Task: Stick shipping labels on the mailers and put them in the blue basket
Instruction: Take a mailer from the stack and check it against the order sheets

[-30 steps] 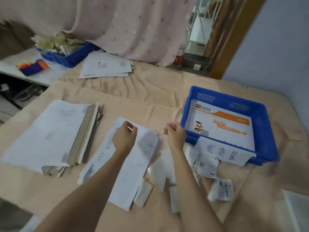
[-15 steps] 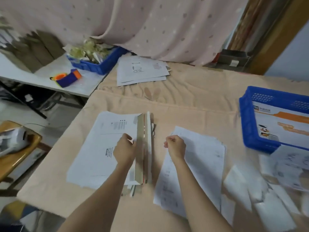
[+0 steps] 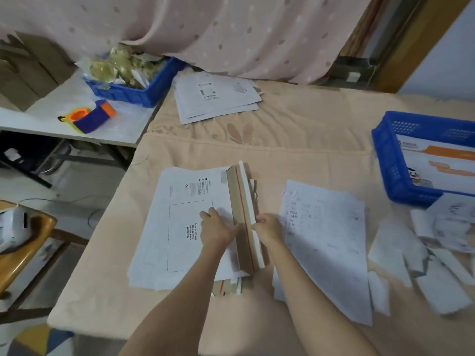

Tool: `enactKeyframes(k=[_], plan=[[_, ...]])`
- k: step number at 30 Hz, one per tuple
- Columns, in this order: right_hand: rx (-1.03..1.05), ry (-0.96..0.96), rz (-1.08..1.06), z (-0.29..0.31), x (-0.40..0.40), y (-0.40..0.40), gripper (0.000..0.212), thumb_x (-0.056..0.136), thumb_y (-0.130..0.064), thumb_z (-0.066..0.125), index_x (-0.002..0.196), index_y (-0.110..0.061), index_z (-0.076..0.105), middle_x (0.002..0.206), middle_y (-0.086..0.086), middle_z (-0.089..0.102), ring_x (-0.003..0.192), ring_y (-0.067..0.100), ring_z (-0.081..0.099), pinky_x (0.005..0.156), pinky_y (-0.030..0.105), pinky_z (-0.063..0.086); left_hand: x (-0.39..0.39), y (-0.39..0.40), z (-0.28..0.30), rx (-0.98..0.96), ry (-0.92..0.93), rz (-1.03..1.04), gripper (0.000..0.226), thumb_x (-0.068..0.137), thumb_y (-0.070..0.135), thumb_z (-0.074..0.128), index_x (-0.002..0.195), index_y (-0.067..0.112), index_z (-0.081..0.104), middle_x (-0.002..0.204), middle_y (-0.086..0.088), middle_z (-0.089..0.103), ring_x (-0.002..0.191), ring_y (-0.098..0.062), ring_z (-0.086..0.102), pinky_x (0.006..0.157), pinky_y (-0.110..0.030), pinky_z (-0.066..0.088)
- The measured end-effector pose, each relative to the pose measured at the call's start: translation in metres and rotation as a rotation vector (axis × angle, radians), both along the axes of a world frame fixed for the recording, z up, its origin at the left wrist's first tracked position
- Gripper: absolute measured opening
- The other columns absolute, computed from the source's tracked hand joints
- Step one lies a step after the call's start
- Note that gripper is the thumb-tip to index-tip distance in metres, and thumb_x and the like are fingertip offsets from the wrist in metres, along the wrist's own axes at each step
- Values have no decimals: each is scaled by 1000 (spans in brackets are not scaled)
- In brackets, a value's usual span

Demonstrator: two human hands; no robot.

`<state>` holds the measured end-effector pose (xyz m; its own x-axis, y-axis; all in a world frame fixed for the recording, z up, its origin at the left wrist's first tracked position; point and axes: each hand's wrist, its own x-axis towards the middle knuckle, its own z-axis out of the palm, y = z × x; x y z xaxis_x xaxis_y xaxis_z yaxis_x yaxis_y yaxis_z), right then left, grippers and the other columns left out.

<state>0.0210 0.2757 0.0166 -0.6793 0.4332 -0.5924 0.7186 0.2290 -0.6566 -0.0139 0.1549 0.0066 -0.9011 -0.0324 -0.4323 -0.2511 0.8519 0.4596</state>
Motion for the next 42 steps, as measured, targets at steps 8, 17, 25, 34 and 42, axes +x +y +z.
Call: enactKeyframes(k=[8,17,25,34,42], plan=[[-340,-16,-219,5,8,9,47,91,4,45,138,1,40,147,15,38,135,28,35,107,35,29,3,5,4,-153,143,-62,92,61,61,74,127,9,36,124,-9,33,117,-29,36,95,-35,37],[-466,-37,-328,12,16,13,17,84,-5,57,101,-8,55,145,10,40,137,24,32,105,34,26,3,15,6,3,115,-59,108,63,67,72,143,14,22,150,-11,15,140,-32,15,113,-43,23],[-671,-37,-303,-70,-2,44,96,25,-46,85,116,-20,68,136,6,55,130,26,46,113,46,30,-15,28,12,19,64,-181,87,68,66,67,139,35,28,156,-3,7,145,-28,3,109,-62,18],[-644,-18,-332,-7,-7,31,52,61,-29,78,109,-11,71,120,10,66,115,26,58,103,40,44,-15,44,15,-5,277,-307,67,72,32,67,129,13,38,144,-7,28,134,-27,28,108,-46,25],[-478,30,-363,4,-16,37,51,85,-10,63,134,-3,50,139,9,48,131,24,41,94,29,32,-16,59,10,-22,422,-310,65,80,5,53,140,12,30,156,-9,15,146,-30,11,118,-47,7]])
